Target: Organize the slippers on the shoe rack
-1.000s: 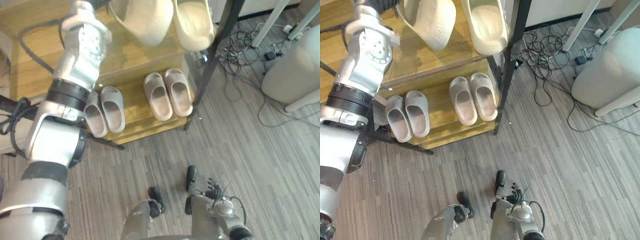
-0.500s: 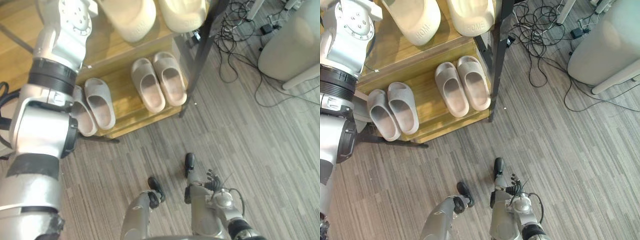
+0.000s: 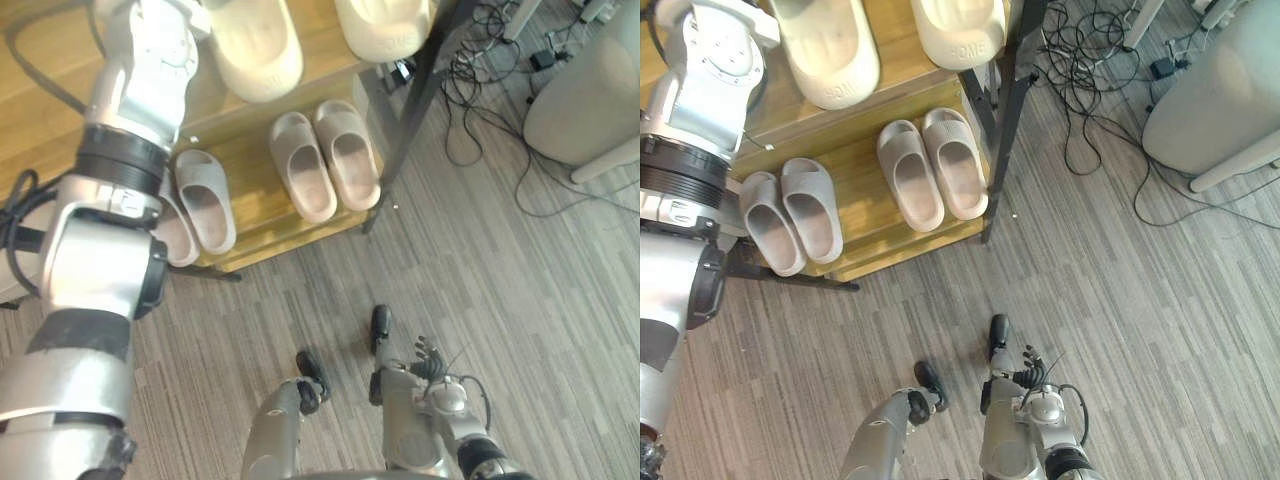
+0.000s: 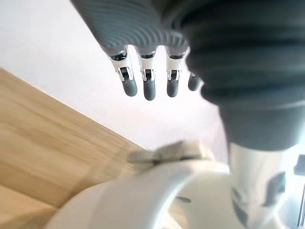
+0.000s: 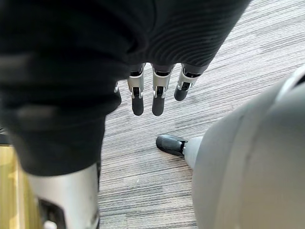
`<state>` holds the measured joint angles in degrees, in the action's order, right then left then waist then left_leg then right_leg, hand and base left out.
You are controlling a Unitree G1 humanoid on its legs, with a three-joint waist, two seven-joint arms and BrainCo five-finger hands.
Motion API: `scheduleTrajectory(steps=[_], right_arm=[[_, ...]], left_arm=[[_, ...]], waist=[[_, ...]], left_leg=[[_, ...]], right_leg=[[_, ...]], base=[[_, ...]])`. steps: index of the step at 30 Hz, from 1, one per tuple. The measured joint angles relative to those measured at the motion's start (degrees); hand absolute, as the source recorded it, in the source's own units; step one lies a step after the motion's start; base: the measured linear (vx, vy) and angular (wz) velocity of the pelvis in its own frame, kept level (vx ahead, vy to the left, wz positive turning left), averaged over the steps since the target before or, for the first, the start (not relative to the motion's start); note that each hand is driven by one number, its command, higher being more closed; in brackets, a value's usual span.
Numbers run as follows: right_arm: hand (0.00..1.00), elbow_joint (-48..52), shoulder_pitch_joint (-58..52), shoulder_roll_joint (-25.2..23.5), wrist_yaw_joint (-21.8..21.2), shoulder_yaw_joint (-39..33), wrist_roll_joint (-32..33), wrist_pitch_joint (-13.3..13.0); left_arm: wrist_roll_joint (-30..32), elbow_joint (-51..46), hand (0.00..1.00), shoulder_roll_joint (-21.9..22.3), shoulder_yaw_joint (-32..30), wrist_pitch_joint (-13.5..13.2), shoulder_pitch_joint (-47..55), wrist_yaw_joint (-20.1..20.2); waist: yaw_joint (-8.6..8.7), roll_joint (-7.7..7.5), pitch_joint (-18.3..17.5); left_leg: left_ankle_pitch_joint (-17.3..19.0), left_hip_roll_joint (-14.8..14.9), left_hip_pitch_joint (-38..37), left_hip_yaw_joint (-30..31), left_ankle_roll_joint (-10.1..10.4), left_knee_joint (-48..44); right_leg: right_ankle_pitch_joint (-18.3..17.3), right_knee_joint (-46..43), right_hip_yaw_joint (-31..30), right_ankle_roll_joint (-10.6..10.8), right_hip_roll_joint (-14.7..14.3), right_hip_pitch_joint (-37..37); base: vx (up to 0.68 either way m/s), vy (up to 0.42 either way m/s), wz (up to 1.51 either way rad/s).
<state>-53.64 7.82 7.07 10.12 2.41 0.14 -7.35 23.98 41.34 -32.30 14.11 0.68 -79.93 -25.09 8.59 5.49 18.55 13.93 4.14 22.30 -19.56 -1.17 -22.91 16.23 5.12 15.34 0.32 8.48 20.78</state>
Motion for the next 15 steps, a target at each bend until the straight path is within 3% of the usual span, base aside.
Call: scheduleTrajectory(steps=[9,15], right_arm=[[0.0,-1.6,-0.1,0.4,-0.2,0.0,0.0,0.4],[0.0,-1.9,-1.0,1.4,-0.5,0.0,0.0,1.3]], left_arm=[[-6.2,-7.2,0.0,4.5,-1.9,-0.7,5.6,-1.0],[-9.6,-13.7,0.0,6.9,-3.5,-2.7,11.4,-1.1]], waist=[[-1.47,0.07,0.0],[-2.51,1.64,-1.2]], left_leg=[[-1.6,-1.2,-2.6,1.8,0.1,2.3],[-2.7,-1.9,-5.1,3.3,0.5,4.7]], right_leg=[[-0.5,0.0,2.0,-0.3,0.6,-2.6],[-1.7,0.0,3.6,0.3,1.0,-5.0]], base=[[-0.01,0.041,0.12],[-0.01,0.036,0.13]])
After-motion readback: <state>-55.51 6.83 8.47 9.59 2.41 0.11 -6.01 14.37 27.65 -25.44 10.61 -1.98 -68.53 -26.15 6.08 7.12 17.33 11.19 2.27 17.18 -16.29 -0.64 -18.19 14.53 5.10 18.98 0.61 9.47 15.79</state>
